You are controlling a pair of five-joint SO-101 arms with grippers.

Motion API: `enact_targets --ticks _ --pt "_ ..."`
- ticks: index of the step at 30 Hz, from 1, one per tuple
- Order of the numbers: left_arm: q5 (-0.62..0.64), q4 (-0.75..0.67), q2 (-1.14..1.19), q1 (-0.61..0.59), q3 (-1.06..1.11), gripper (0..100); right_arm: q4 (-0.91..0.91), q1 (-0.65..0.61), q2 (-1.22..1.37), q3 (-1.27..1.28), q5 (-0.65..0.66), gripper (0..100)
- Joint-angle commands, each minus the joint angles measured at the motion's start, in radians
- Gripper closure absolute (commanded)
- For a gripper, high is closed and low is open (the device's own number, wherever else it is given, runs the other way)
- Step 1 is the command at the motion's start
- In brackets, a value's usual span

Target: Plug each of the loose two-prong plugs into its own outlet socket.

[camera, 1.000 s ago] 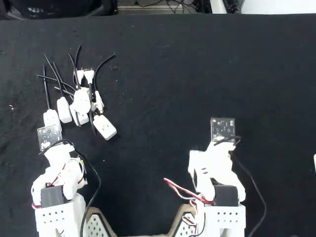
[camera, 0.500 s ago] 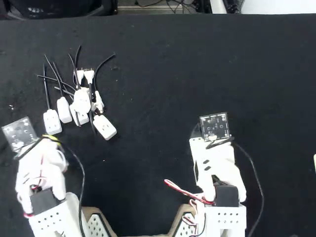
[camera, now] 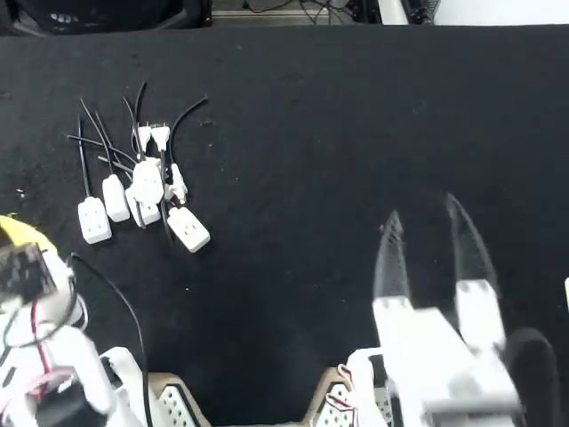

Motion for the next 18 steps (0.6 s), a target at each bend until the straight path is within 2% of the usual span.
enact_targets --ticks 1,5,10,14,18 --pt "-0.005 0.071 0.055 -0.008 -0.205 89 0.055 -0.017 0.143 -0.252 -0.005 82.6" --pt "0.041 0.112 0.236 -0.008 -0.243 77 0.1 -0.017 0.367 -0.401 -0.1 82.6" --pt "0.052 0.157 0.577 0.03 -0.236 76 0.114 -0.075 0.591 -0.417 -0.216 82.6" --pt "0.052 0.212 0.819 0.125 -0.234 76 0.054 -0.21 0.722 -0.286 -0.227 82.5" --pt "0.052 0.241 1.01 0.208 -0.234 76 -0.126 -0.282 0.809 -0.038 -0.222 82.8"
